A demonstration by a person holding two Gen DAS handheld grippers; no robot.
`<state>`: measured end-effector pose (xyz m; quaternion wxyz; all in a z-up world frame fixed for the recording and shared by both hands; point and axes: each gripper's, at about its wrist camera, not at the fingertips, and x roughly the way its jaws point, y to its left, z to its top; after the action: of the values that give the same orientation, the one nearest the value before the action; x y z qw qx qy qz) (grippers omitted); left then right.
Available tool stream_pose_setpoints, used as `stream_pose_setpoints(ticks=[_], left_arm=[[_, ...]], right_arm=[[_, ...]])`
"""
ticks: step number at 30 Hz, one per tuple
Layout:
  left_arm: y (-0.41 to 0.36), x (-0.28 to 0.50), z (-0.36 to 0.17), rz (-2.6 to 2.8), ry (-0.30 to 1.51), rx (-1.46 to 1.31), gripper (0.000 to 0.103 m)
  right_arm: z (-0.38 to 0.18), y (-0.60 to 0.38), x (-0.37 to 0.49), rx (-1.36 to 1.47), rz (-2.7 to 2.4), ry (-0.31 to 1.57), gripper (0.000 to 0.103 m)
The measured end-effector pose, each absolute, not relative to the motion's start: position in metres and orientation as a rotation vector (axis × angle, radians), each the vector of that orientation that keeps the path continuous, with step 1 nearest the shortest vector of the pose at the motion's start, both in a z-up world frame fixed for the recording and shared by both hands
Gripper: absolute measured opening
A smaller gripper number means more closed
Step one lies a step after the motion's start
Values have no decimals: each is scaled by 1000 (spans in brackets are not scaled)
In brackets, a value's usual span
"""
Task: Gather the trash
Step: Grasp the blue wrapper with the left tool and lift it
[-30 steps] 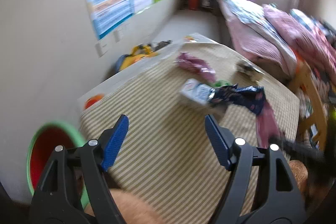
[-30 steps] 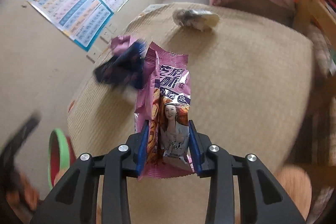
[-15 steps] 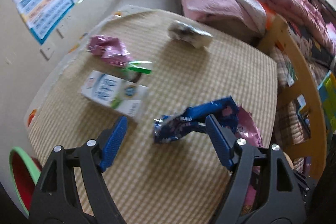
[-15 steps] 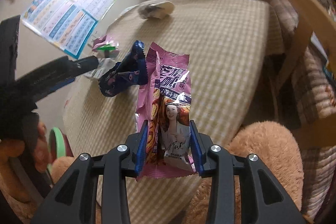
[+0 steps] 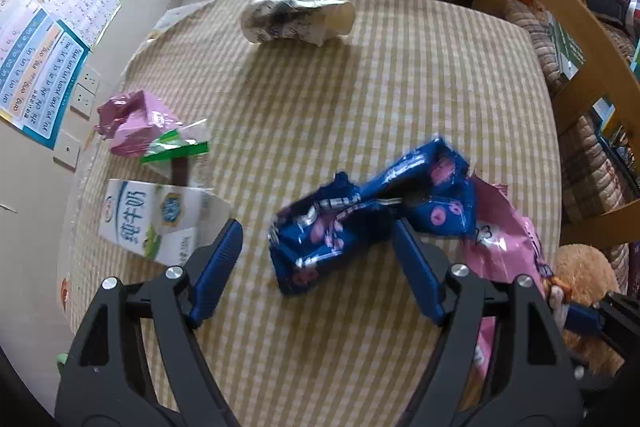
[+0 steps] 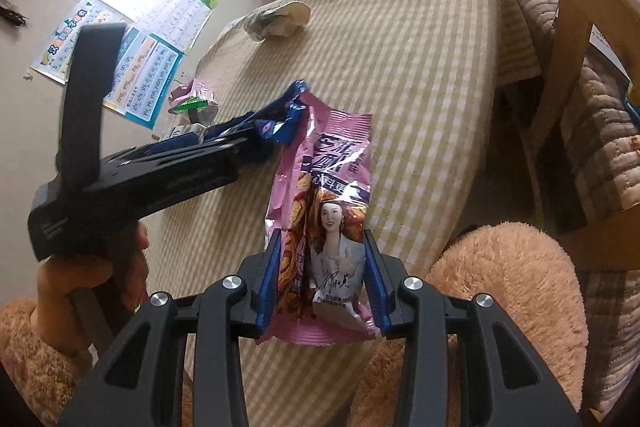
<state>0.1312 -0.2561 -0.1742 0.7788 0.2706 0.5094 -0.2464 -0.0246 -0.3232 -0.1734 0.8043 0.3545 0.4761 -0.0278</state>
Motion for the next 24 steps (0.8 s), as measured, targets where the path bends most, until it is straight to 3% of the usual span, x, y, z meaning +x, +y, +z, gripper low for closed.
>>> stream_pose_setpoints(ticks=[1, 3, 4, 9, 16, 24], left_arm=[[-257, 131, -178, -537, 1119, 590, 62], [-259, 129, -188, -532, 1160, 612, 28], [-258, 127, -190, -531, 1167, 612, 25], [-232, 116, -181, -513, 1178, 524, 15], [-169, 95, -149, -423, 1217, 361, 15], [-122, 74, -164, -335, 1309, 279, 18]], right_arm=[[-173, -323, -24, 759, -57, 1020, 38], [-174, -323, -23, 757, -56, 1021, 38], [-174, -323, -23, 758, -56, 1021, 38], [-174, -323, -23, 757, -56, 1020, 38], [-174, -320, -22, 742, -56, 1024, 38], [-173, -306, -16, 675, -40, 1050, 41]])
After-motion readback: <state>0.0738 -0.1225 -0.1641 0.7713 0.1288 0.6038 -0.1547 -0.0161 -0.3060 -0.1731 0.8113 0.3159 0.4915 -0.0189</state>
